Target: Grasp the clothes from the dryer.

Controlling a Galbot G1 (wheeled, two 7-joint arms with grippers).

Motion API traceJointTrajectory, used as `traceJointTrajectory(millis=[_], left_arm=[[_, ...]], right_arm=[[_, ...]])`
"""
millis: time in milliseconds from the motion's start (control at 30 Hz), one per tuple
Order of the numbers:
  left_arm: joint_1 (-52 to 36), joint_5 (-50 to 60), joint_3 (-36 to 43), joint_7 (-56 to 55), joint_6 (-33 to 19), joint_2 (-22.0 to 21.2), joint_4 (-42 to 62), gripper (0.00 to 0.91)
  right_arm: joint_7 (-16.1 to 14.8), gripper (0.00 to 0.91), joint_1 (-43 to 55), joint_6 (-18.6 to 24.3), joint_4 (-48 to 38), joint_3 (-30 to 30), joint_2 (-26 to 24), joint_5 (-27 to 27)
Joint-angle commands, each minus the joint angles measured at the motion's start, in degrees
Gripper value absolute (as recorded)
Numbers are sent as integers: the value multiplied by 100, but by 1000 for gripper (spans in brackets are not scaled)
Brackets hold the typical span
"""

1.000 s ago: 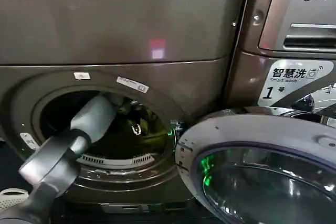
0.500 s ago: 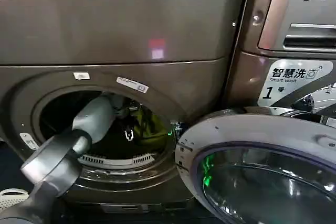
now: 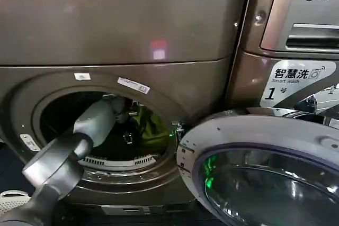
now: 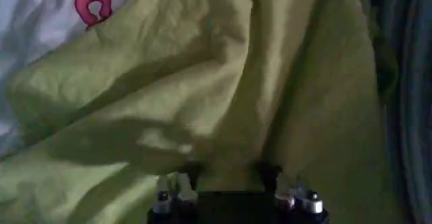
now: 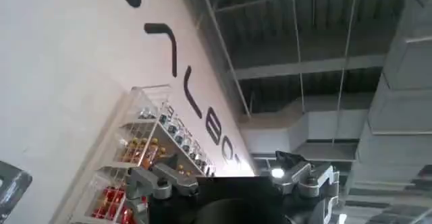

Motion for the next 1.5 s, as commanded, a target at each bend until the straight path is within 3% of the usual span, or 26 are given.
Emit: traceJointTrajectory(millis=[33,333,467,1067,1500], left_arm=[[26,73,12,4,-17,-29,72,193],[41,110,6,-1,-44,-54,124,137],[45,129,5,-1,-61,-68,155,0],[-33,-99,-216,-260,-72,-29,79,0],[116,-1414,-844,-2038,421,113,-236,0]], right_arm=[[-3,907,2,8,1,1,15,3],[-8,907,3,12,-8,10,18,2],[-11,907,8,14,-16,7,18,-1],[-12,907,22,9,-27,14,6,-1],[-10,907,28,8,-25,16,-33,37]])
